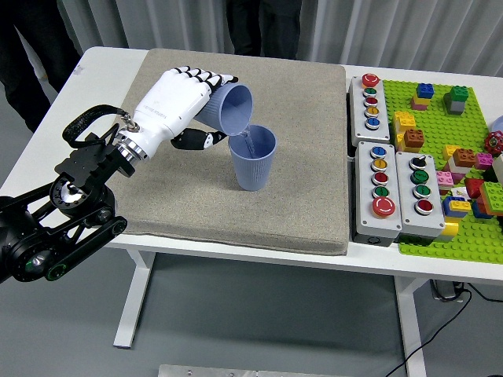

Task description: Pick cup pour cup place

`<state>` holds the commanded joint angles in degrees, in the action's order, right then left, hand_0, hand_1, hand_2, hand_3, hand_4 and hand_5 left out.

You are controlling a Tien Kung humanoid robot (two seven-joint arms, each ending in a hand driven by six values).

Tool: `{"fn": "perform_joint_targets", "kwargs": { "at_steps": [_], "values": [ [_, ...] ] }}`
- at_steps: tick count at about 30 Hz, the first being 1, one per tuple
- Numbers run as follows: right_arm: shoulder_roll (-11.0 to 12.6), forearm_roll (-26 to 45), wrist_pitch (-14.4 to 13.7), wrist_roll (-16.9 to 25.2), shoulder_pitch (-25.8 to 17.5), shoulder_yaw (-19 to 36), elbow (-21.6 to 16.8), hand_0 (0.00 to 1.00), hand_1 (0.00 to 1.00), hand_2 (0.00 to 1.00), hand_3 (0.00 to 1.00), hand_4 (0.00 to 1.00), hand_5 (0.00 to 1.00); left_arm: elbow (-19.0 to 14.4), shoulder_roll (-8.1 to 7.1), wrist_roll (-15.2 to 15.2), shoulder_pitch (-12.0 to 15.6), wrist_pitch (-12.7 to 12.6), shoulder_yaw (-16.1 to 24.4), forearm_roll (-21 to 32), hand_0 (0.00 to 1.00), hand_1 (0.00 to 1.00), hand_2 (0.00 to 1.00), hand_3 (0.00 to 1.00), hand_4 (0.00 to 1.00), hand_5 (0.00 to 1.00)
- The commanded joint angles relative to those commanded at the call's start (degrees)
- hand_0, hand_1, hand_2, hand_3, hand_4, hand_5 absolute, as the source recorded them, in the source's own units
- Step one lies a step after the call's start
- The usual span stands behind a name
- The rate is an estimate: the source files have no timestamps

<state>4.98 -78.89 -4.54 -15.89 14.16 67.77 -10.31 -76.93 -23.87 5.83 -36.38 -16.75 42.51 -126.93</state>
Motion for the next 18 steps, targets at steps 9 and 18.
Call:
{"fn": "perform_joint_targets", "kwargs": {
  "at_steps": [9,18],
  "values": [
    [0.1,0.1,0.0,0.0,0.1,-0.1,0.0,0.674,0.634,0.557,0.563,0.002,0.105,0.4,-0.15,1.0,-1.1,-1.5,-1.4,-3.0,0.532,0.48,0.483,0.5,0.647,0.049],
    [0.0,0.4,0.0,0.0,0.0,-0.5,0.0,0.674,0.634,0.557,0.562,0.002,0.106,1.4,-0.13,1.7,-1.6,-2.7,-2.4,-3.1,0.53,0.482,0.483,0.499,0.646,0.049]
  ]
}}
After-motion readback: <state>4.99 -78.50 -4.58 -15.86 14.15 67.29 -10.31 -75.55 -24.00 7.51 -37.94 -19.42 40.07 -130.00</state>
